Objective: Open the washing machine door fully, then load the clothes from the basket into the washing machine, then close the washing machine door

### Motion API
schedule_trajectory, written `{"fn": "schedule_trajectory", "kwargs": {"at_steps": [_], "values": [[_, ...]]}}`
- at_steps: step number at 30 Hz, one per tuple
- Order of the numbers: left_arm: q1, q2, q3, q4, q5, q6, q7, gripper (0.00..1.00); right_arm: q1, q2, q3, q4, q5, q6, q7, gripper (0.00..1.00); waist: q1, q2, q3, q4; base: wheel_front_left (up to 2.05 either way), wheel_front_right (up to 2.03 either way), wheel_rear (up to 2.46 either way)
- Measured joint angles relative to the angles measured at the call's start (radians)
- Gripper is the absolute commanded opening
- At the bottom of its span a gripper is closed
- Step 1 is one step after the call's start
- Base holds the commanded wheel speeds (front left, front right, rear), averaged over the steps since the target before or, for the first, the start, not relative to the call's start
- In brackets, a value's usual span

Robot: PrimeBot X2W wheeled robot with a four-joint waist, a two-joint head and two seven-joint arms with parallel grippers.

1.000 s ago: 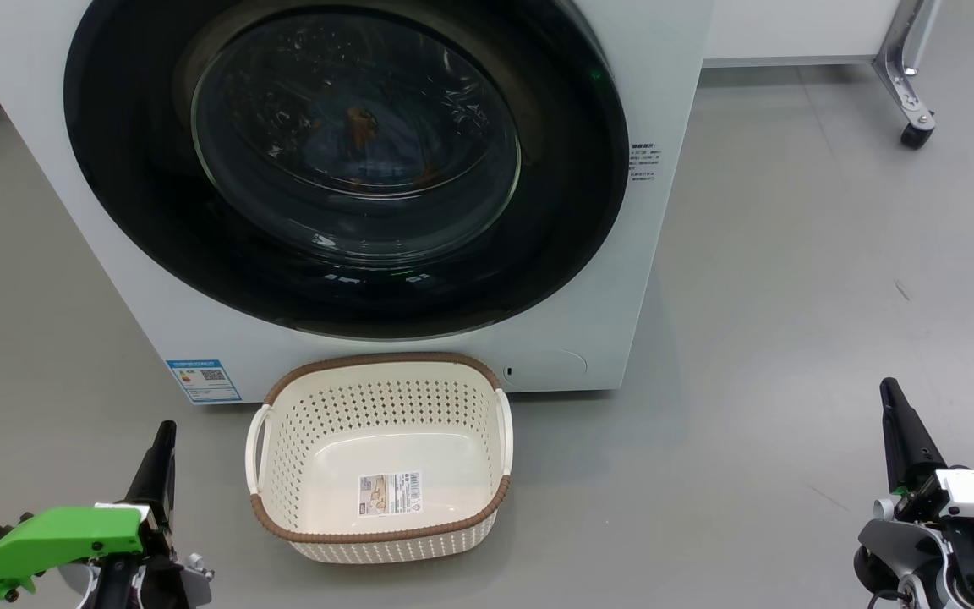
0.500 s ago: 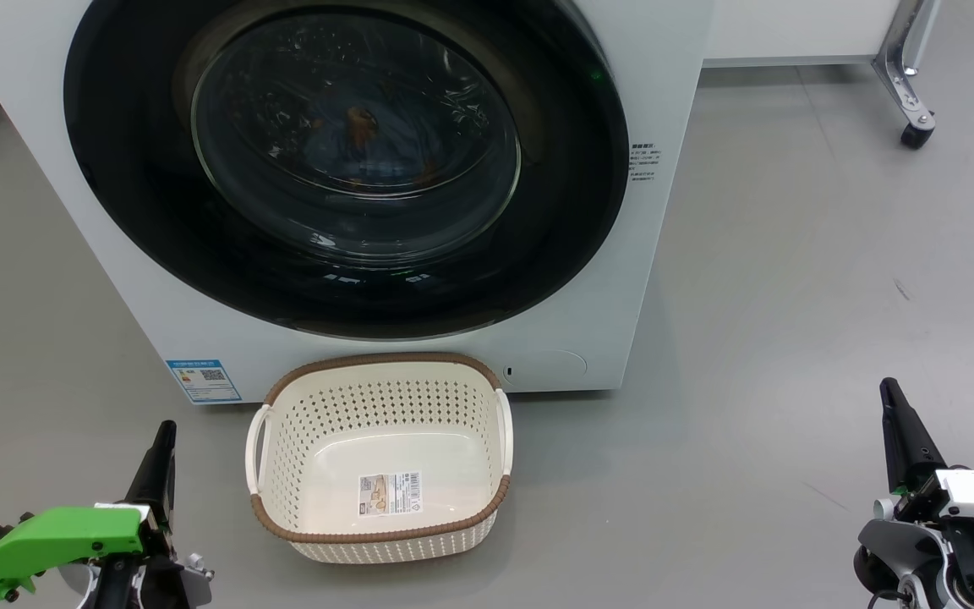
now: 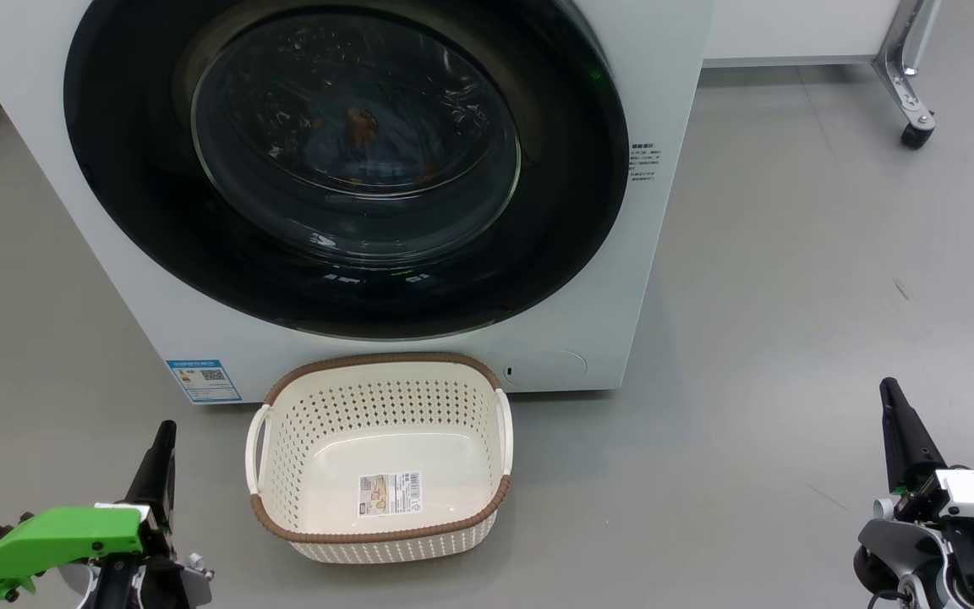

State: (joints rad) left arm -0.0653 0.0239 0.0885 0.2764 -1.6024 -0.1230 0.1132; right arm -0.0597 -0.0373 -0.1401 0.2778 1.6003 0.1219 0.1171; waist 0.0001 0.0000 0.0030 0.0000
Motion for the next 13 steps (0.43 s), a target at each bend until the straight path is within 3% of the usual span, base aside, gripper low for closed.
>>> {"fn": "schedule_trajectory", "kwargs": {"at_steps": [13], "values": [[0.000, 0.000, 0.000, 0.000, 0.000, 0.000, 0.000, 0.00, 0.000, 0.000, 0.000, 0.000, 0.000, 0.000, 0.000, 0.00, 0.0000, 0.0000, 0.000, 0.000, 0.00, 0.00, 0.00]]}}
